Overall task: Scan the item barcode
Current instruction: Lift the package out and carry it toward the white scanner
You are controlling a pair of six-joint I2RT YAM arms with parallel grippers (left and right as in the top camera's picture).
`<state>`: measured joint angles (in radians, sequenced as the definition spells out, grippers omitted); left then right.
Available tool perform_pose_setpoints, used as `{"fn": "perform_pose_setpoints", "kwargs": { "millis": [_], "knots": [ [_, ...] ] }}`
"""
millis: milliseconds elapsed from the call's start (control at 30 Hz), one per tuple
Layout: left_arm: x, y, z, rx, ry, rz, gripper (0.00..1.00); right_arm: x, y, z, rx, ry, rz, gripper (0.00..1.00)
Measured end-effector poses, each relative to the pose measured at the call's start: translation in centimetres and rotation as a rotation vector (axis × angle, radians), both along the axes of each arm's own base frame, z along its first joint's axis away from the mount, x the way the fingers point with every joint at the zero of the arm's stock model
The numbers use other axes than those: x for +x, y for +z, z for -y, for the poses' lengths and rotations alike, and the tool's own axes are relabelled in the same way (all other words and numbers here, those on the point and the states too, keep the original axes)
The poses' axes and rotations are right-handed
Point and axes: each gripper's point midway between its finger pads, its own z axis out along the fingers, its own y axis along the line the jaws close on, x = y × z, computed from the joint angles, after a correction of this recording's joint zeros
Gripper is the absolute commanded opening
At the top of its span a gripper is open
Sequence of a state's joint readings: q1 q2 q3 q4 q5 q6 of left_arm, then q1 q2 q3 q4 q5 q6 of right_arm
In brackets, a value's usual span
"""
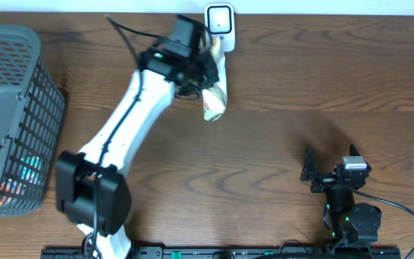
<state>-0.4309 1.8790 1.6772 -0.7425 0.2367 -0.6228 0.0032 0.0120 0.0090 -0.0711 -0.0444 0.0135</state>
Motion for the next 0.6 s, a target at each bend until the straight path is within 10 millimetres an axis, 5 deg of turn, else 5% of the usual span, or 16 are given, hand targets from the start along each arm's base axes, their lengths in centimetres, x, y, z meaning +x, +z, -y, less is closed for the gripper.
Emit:
{"fn": "perform_pose_setpoints", "kwargs": {
  "millis": [167,467,600],
  "knots": [
    [0.0,-3.0,1.3,0.165,0.003,0.033,0.11,0.0,0.0,0.0,0.0,0.0,0.0,0.99],
    [1.0,-5.5,4.5,0.265,-0.006,0.133,0.17,0.0,0.0,0.0,0.0,0.0,0.0,0.99],
    [0.9,-6.7,5.2,0.282,-0.017,0.131,0.31,0.0,0.0,0.0,0.0,0.0,0.0,0.99]
  ]
}}
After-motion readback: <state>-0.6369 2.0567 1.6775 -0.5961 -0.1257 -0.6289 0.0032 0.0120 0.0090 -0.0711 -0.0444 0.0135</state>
